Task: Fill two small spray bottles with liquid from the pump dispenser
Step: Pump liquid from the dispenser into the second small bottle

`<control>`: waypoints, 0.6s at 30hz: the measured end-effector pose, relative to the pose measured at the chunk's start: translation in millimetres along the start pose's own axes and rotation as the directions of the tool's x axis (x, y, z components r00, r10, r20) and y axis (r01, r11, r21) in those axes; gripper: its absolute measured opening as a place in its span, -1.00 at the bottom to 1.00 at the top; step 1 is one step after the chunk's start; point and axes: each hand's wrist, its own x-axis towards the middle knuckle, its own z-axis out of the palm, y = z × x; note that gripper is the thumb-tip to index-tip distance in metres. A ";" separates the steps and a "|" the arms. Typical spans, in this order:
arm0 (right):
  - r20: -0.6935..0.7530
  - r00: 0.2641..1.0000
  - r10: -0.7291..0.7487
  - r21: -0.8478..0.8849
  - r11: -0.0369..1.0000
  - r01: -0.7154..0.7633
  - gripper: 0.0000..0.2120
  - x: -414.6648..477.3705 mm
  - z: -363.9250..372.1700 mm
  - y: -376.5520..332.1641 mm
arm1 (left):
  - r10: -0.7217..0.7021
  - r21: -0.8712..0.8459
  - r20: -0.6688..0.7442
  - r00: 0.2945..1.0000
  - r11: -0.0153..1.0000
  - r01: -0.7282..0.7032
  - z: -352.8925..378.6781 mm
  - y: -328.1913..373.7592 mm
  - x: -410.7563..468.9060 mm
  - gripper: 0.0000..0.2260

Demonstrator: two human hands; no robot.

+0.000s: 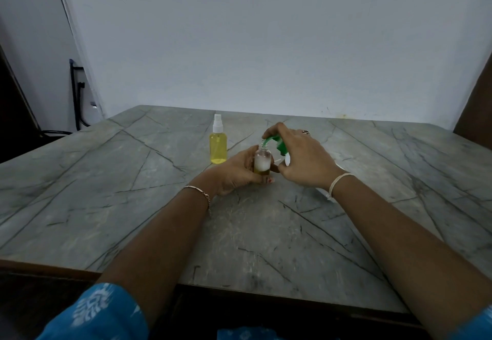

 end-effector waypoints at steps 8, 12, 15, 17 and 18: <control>0.018 1.000 0.000 -0.024 1.000 0.000 -0.34 -4.4 -2.6 3.9 | -0.025 0.005 0.000 1.000 1.000 0.025 0.3 1.9 -0.3 -0.54; 0.019 1.000 0.001 -0.020 1.000 0.000 -0.34 -4.1 -2.2 4.4 | -0.033 0.004 0.009 0.999 0.999 0.033 0.7 2.9 -1.1 -0.56; 0.007 1.000 -0.011 0.003 1.000 0.011 -0.40 -2.9 -1.9 4.3 | -0.024 0.004 0.014 1.000 1.000 0.024 1.4 3.7 -1.6 -0.56; -0.004 1.000 -0.016 0.007 1.000 0.016 -0.43 -1.6 -0.9 3.4 | -0.016 -0.001 0.018 1.000 1.000 0.016 2.0 4.1 -2.2 -0.56; -0.009 1.000 -0.017 0.005 1.000 0.017 -0.44 -1.2 -0.3 2.8 | -0.013 -0.005 0.017 1.000 1.000 0.013 1.9 4.0 -2.5 -0.56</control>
